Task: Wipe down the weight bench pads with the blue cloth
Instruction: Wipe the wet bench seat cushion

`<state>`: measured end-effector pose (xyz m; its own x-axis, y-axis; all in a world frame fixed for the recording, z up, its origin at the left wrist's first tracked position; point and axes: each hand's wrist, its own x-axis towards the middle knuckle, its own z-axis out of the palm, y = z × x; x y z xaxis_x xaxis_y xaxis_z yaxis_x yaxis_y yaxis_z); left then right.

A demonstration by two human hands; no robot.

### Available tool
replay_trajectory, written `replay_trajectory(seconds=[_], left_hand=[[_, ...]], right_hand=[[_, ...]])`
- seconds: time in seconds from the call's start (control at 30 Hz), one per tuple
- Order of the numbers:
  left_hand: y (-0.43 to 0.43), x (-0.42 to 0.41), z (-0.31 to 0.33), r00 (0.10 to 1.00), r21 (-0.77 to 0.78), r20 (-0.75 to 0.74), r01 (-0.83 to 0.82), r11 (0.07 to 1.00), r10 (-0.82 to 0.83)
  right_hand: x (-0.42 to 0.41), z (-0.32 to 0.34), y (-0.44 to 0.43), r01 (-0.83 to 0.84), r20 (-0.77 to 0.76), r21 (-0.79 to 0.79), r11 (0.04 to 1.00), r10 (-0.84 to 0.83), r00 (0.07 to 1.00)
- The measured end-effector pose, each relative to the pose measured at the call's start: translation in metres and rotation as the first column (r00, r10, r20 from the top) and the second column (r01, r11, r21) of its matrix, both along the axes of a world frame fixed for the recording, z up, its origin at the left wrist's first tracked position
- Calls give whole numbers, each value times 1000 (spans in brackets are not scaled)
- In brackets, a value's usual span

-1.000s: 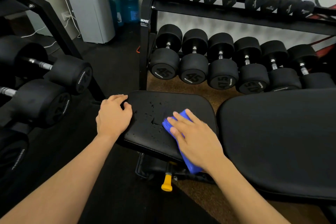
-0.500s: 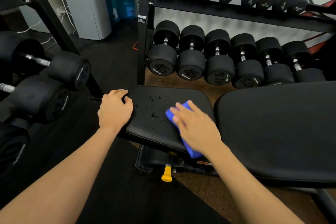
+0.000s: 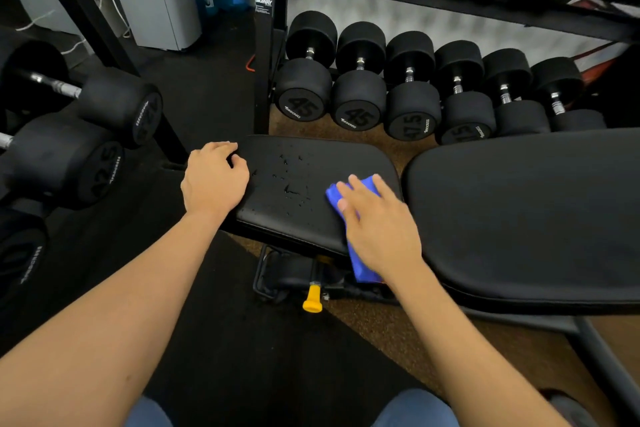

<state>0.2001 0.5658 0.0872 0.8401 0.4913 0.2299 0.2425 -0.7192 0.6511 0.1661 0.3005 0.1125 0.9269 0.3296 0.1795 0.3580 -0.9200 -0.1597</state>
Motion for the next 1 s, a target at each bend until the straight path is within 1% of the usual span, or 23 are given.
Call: replay_trajectory(seconds=[0.03, 0.1, 0.17, 0.2, 0.27, 0.3, 0.37, 0.43, 0.53, 0.6, 0.63, 0.73, 0.8, 0.87, 0.93, 1.0], left_hand=[[1, 0, 0, 1000, 2, 0, 0, 1000, 0], [2, -1, -2, 1000, -2, 8, 8, 1000, -8], [2, 0, -2, 1000, -6, 19, 13, 1000, -13], [2, 0, -2, 1000, -8, 19, 12, 1000, -12], [3, 0, -3, 1000, -7, 27, 7, 1000, -7], [4, 0, -3, 1000, -4, 30, 5, 1000, -5], [4, 1, -3, 1000, 3, 31, -3, 1000, 3], [4, 2, -3, 999, 4, 31, -9, 1000, 9], [3, 3, -3, 1000, -10, 29, -8, 1000, 8], [3, 3, -3, 1000, -5, 18, -3, 1000, 3], [4, 3, -3, 1000, 2, 14, 2, 1000, -2], [6, 3, -2, 1000, -8, 17, 13, 1000, -13], [7, 3, -1, 1000, -19, 15, 24, 1000, -24], [7, 4, -2, 999, -27, 21, 25, 999, -24], [7, 4, -3, 999, -29, 26, 23, 999, -22], [6, 4, -4, 999, -38, 37, 12, 999, -11]], right_hand=[[-16, -3, -3, -43, -1, 25, 999, 44, 999], [-21, -5, -14, -68, -14, 22, 997, 68, 998], [8, -6, -26, 11, -30, 0, 1000, -11, 1000], [28, -4, -28, 81, -58, 19, 997, -80, 995], [58, 0, -26, 206, -139, 105, 973, -190, 972], [65, 0, -23, 234, -165, 133, 963, -211, 963], [59, -1, -15, 253, -174, 130, 959, -229, 958], [34, -3, -8, 288, -131, 93, 953, -275, 952], [-10, -6, 21, 371, -5, 4, 928, -371, 928], [-17, -6, 53, 365, 23, -37, 930, -365, 931], [-13, -5, 70, 332, 18, -45, 942, -331, 943], [4, -3, 100, 208, -58, -62, 976, -211, 976], [8, -3, 86, 221, -59, -51, 974, -224, 973], [8, -4, 54, 317, -35, -33, 948, -318, 947], [10, -6, 25, 426, -54, 6, 905, -425, 903], [13, -5, 16, 470, -82, 24, 882, -467, 881]])
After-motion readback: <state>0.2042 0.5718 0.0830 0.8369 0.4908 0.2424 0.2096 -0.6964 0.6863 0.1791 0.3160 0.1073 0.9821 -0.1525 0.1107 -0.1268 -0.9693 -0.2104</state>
